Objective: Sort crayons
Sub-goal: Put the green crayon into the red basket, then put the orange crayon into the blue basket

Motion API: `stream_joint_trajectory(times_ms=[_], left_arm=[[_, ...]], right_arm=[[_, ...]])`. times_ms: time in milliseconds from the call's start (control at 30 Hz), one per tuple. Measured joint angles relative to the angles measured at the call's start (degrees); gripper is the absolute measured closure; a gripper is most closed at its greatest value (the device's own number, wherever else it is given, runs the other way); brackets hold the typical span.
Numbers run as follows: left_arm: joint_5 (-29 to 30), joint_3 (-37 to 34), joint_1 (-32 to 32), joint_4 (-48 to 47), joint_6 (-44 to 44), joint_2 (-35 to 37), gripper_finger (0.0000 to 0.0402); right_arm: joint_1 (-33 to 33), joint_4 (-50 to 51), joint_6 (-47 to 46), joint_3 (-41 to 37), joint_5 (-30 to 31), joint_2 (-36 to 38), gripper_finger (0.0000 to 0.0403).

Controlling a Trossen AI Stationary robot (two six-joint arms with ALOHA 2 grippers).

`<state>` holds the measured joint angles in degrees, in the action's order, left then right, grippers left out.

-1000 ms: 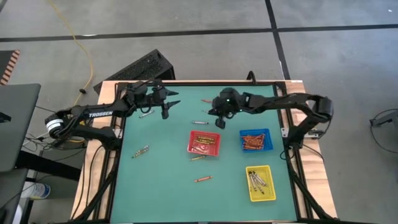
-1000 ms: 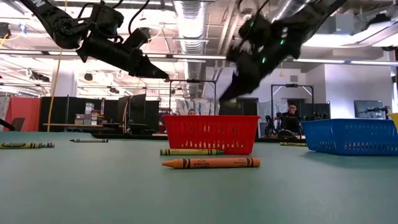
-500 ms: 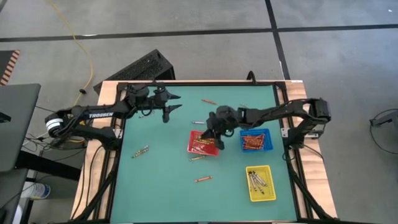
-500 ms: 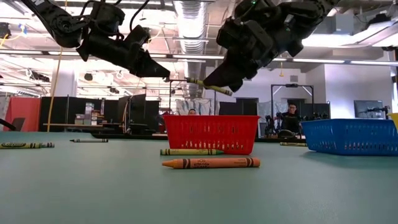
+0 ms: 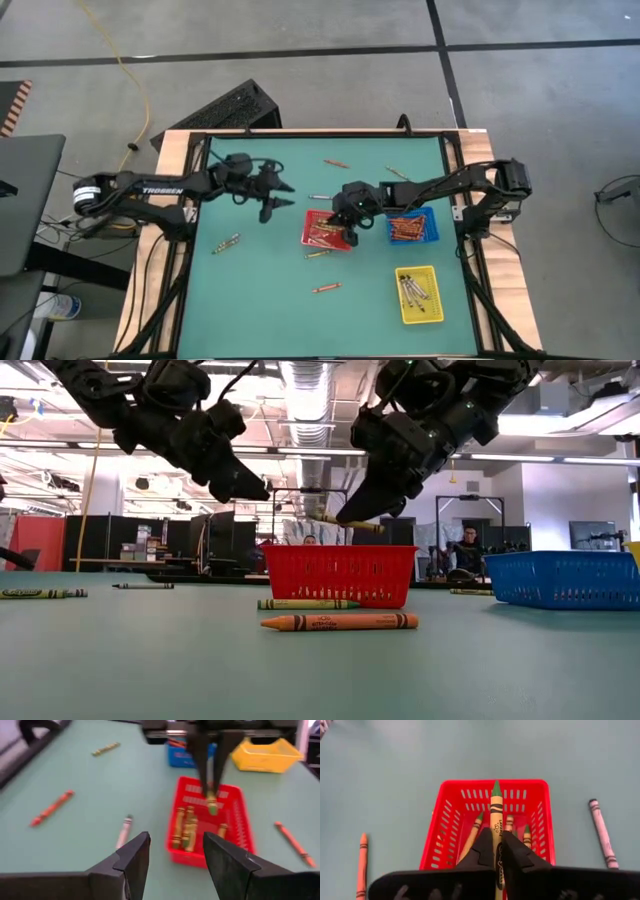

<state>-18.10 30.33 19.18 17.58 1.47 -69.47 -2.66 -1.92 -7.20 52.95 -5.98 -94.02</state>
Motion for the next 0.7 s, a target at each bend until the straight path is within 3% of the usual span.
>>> stream_joint_trajectory(times_ms=[133,333,533,700], left_arm=[[4.88,0.00,-6.84,-0.39,-3.62,0.00,0.0228],[17.96,0.00,-19.74,-2.81,-8.53,0.00,0.0228],[27.54,-0.01,-30.40,-6.82,-16.11,0.00,0.0228],[34.30,-1.96,-37.05,-3.06,-21.73,-1.05,0.0228]], right_arm=[[0.00,0.22,-0.83,0.01,0.04,0.00,0.0350],[0.03,0.87,-0.51,0.01,0.04,0.00,0.0314],[1.53,1.79,1.68,0.02,0.06,0.33,0.0310],[3.42,2.61,3.16,0.02,0.06,0.35,0.0310]])
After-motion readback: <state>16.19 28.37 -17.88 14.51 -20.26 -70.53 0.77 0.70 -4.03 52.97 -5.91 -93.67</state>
